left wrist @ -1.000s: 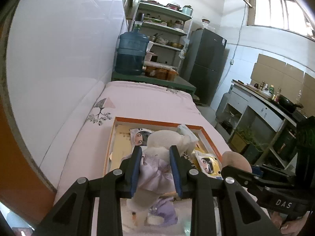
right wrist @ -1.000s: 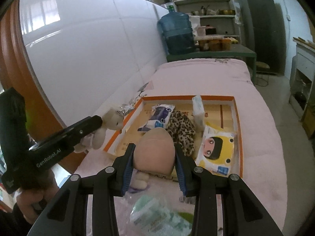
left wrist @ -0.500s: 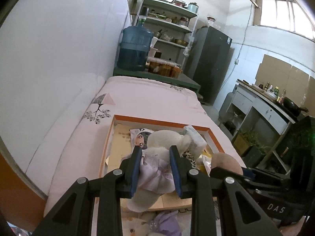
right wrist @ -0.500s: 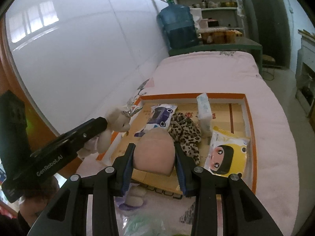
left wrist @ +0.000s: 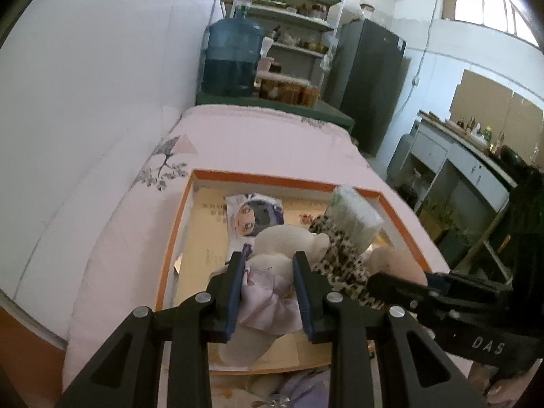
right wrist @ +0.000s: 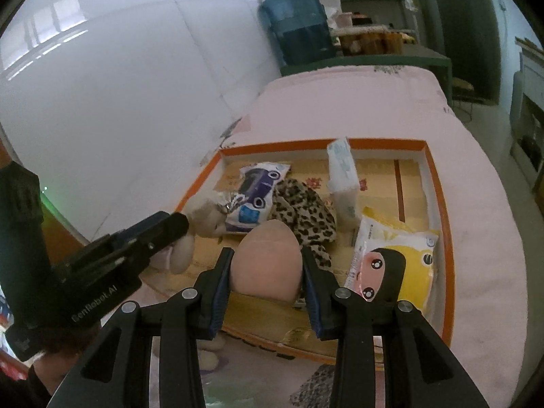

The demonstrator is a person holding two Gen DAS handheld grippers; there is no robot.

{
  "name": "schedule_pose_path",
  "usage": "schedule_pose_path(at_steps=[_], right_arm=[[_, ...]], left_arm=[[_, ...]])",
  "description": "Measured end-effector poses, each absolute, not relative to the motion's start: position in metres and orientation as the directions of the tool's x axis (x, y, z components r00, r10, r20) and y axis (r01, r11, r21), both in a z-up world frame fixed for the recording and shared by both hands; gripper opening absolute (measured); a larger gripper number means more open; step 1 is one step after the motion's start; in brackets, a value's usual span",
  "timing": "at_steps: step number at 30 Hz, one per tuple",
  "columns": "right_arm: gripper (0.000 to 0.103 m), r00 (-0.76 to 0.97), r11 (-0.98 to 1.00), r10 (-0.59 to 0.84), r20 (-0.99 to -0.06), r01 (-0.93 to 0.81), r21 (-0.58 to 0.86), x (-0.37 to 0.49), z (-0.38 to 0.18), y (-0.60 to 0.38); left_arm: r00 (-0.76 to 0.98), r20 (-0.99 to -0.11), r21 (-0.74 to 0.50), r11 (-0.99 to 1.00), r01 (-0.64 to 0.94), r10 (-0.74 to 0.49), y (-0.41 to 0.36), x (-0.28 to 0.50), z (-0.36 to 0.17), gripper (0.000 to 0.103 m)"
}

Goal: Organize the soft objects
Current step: 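Lower both items into the tray box and open both grippers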

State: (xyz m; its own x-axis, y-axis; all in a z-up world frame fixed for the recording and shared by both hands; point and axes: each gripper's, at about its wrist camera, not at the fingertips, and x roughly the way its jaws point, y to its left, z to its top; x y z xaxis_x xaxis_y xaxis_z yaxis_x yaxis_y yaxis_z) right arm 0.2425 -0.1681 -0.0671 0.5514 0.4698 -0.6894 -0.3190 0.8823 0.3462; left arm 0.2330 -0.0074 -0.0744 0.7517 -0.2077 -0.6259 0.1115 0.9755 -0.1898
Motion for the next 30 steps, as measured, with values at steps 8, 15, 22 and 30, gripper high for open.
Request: schedule_pose_path(at_steps=[8, 15, 22, 30], right_arm=[[0.039, 0.532, 0.884, 0.466, -0.706, -0.302, 0.356, 0.254, -0.082, -0.169], [0.039, 0.493, 0.893, 0.449, -0.745, -0.285, 0.349, 0.263, -0.100, -0.165], [0.041, 0.469, 0.890, 0.454, -0.757, -0.284, 0.358, 0.264, -0.108, -0.163], [0.058, 0.475, 0.888, 0.458, -0.751, -0.284, 0.362, 0.258, -0.101, -0.163]], left_arm=[[0.726, -0.657, -0.181, 0.977, 0.111, -0.204, -0.009, 0.240, -0.090, 0.029], [0.707, -0.675, -0.189, 0.976, 0.108, -0.209, -0.007, 0.246, -0.102, 0.029], [0.693, -0.680, -0.227, 0.968, 0.112, -0.239, -0.004, 0.249, -0.105, 0.033], [0.699, -0.678, -0.220, 0.970, 0.104, -0.228, -0.004, 0.246, -0.101, 0.051]])
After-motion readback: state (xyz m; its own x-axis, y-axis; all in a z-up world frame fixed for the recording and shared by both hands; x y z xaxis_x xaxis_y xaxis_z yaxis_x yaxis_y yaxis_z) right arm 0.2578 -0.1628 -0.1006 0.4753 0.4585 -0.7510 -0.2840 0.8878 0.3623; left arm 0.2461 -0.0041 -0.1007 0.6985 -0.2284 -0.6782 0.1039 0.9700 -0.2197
